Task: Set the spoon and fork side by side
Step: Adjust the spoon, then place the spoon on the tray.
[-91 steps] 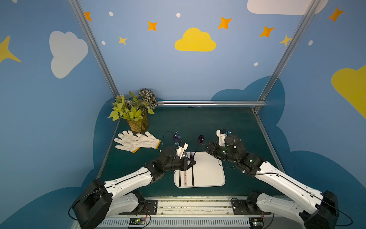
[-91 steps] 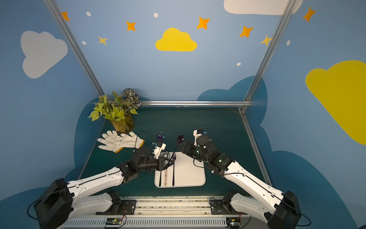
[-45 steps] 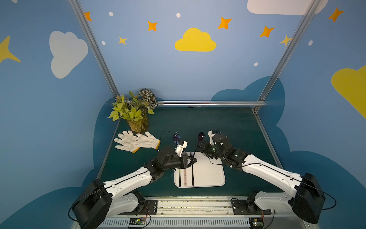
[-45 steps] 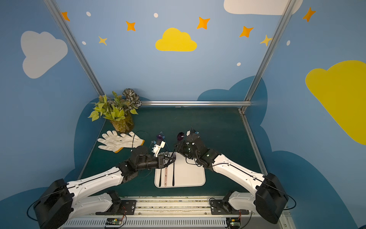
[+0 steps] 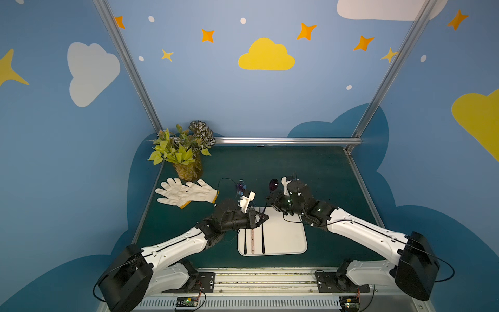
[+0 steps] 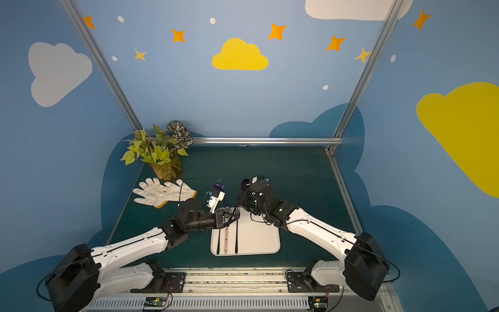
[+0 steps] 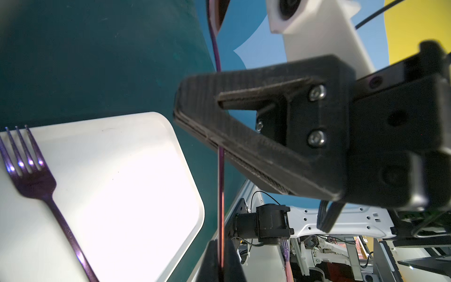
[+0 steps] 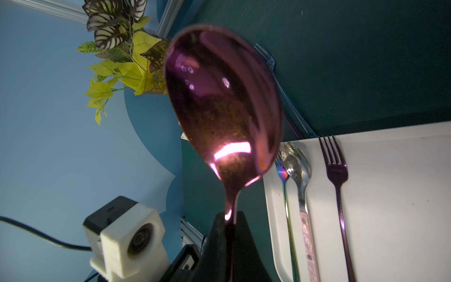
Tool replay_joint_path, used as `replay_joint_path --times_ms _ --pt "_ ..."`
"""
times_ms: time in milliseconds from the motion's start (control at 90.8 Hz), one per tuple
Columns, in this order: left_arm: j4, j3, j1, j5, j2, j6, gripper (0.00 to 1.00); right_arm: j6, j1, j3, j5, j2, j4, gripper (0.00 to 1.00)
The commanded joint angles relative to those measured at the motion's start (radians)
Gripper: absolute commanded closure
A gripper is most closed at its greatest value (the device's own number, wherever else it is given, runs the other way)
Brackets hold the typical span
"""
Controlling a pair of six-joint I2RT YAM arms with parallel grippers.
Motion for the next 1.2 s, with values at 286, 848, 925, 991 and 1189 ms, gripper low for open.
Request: replay_joint_path --times_ms 286,848,925,991,1189 --pt "-0.184 0.026 0.008 -0.061 -0.1 0.124 0.31 -0.172 -0.044 0.094 0.017 0.025 -0.386 1.0" --pt "-1.052 0.081 0.207 -0.492 -0.529 0.393 0.13 -0.298 0.069 0.242 -0.003 0.358 -0.642 1.0" --pt "-1.062 0.077 0.212 -0.489 -0.54 0.396 0.13 -0.287 0.071 0.26 0.002 0.4 -0.65 1.0" --pt "-1.071 0.072 0.214 -0.488 -0.549 0.399 0.12 -0.284 0.071 0.277 0.007 0.432 -0.667 1.0" --pt "-1.078 0.055 0.219 -0.48 -0.586 0.402 0.13 -0.28 0.079 0.325 0.052 0.493 -0.739 1.0"
